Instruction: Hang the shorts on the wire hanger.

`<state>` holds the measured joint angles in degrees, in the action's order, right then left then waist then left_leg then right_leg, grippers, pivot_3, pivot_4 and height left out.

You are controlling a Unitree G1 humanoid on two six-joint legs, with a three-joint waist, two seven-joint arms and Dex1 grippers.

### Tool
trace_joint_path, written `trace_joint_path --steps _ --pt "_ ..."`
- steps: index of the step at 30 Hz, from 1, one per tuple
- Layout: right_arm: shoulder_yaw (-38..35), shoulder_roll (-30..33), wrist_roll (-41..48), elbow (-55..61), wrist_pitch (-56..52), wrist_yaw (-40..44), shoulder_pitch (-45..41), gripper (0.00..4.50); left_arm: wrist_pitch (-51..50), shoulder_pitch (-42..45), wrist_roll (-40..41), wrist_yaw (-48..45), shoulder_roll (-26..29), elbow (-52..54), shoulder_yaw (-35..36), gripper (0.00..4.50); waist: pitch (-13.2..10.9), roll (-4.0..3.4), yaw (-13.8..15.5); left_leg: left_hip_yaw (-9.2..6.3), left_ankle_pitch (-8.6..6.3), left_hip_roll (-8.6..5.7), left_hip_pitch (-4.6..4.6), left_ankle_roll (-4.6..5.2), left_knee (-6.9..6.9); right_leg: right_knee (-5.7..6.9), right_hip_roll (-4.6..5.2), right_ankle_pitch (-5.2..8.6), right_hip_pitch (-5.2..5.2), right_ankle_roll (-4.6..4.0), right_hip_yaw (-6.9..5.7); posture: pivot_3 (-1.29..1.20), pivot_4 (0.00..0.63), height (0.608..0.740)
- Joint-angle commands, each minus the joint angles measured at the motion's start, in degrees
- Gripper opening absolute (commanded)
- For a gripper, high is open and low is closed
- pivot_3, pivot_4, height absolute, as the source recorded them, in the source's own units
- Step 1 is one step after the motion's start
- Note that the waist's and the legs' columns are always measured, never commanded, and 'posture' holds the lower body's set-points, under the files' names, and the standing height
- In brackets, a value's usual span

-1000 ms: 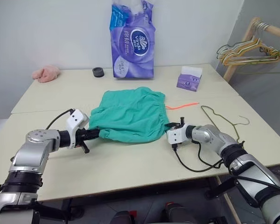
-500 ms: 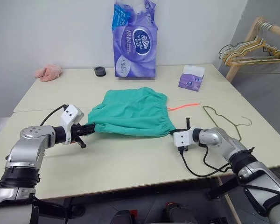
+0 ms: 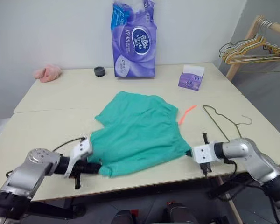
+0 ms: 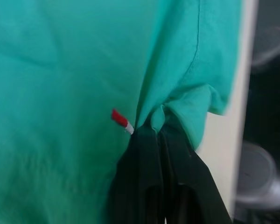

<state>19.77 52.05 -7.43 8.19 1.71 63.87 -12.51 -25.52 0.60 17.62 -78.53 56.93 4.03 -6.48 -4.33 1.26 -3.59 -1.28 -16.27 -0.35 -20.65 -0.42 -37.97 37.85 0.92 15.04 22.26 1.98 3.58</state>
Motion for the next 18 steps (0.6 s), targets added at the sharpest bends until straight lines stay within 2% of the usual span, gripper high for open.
trace_joint_path --steps 1,8,15,17,18 --pt "-2.78 3.61 4.52 9.51 -8.55 4.65 3.39 0.06 0.93 -1.68 -0.3 -2.93 1.33 2.4 -2.2 0.0 -0.01 -0.07 0.37 0.02 0.0 0.0 0.06 0.0 0.0 0.02 0.0 0.03 -0.02 -0.02 0.0 -0.06 0.056 0.74" --pt "-4.27 6.72 6.62 15.9 -13.59 6.21 7.8 0.06 2.08 -1.47 -0.49 -5.51 1.77 1.72 -3.35 0.0 -0.04 -0.11 0.47 0.13 0.0 0.01 0.1 0.0 0.0 0.04 -0.24 0.1 -0.01 0.01 -0.09 -0.07 0.053 0.74" --pt "-3.34 7.49 5.36 16.98 -12.82 6.17 8.17 0.06 3.31 -1.76 -0.59 -5.31 0.48 1.96 -3.71 0.0 -0.08 -0.06 0.44 0.18 0.0 0.02 0.09 0.0 0.0 0.03 -0.26 0.11 0.02 0.01 -0.06 -0.07 0.052 0.74" --pt "-3.24 7.96 6.01 17.37 -13.99 7.25 8.34 0.0 1.35 -1.8 0.39 -5.16 0.2 2.96 -3.54 0.48 -0.09 -0.06 0.43 0.18 0.0 0.02 0.09 0.0 0.0 0.03 -0.26 0.11 0.02 0.01 -0.06 -0.07 0.052 0.74" --pt "-3.12 9.12 5.48 17.48 -13.33 8.14 8.64 0.2 0.36 -2.07 1.17 -5.48 0.34 4.07 -3.42 0.68 -0.1 -0.08 0.41 0.18 0.0 0.02 0.09 0.0 0.0 0.02 -0.27 0.11 0.02 0.01 -0.07 -0.07 0.052 0.74"
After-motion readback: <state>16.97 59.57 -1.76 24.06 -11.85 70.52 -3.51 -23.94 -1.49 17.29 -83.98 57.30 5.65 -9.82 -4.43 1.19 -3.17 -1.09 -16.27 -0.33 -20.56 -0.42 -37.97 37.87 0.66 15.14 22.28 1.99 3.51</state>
